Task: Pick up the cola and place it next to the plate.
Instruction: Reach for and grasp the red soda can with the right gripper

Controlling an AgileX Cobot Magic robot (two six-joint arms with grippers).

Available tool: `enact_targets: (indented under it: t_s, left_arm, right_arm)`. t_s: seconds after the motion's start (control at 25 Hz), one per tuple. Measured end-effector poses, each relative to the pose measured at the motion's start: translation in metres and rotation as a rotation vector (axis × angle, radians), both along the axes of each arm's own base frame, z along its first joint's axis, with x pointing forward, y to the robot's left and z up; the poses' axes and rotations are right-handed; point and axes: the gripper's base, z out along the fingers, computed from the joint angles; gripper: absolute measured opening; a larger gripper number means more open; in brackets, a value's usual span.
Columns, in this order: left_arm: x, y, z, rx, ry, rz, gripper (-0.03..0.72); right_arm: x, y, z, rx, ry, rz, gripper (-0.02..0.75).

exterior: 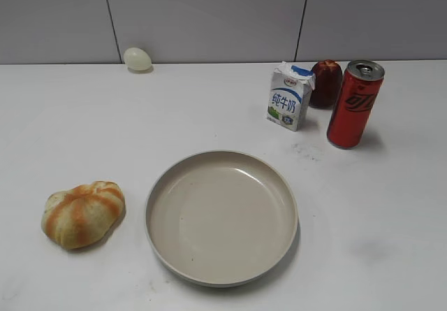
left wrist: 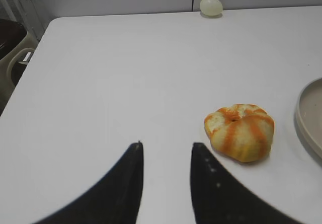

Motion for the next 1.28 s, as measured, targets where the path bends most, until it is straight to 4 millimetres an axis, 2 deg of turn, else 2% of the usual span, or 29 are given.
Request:
enact_targets:
  t_s: [0.68, 0.96, 1.28]
  left_arm:
    - [0.0, 0.0, 0.0, 0.0, 0.0, 0.0, 0.239]
    - [0.0, 0.0, 0.0, 0.0, -0.001, 0.0, 0.239]
    - [0.0, 0.0, 0.0, 0.0, -0.002, 0.0, 0.237]
  right_arm:
    - [0.003, 0.0, 0.0, -0.001, 0.014, 0.0, 0.539]
    - [0.033, 0.007, 0.024, 0.057, 0.054, 0.027, 0.539]
    - [0.086, 0.019, 0.061, 0.173, 0.189, 0.069, 0.539]
